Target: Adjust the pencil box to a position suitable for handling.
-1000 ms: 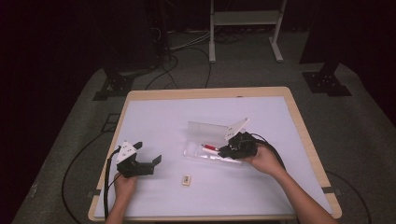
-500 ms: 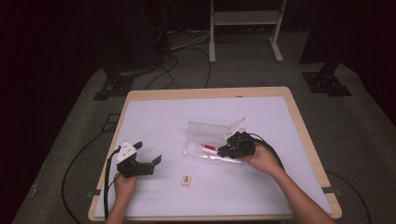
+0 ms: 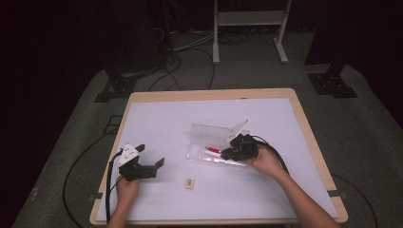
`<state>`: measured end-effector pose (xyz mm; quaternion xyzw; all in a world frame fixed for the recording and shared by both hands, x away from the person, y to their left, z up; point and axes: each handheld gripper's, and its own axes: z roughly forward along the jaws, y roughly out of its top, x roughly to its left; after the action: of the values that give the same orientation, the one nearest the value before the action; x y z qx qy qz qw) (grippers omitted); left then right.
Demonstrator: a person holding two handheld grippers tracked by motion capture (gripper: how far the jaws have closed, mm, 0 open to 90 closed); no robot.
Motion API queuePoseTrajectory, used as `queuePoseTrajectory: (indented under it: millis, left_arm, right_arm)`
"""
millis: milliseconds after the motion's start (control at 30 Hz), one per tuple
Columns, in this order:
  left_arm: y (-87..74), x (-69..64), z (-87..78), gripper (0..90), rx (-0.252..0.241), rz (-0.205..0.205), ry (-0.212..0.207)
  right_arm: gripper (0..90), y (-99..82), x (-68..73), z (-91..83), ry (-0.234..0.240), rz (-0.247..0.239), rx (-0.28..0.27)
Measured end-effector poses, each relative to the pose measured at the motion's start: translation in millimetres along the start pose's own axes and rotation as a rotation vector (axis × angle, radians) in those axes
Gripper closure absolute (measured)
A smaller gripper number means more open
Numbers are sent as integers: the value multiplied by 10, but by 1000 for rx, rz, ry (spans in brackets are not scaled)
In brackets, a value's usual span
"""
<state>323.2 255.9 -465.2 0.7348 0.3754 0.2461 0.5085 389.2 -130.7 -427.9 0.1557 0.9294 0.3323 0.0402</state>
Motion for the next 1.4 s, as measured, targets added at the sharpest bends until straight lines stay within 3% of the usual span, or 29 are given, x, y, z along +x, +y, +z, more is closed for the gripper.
queuePoseTrajectory:
  millis: [1400]
  left_arm:
    - [0,1,-1,0,0,-1,-1]
  right_arm:
    - [779,-82,-123,249,11,32,40]
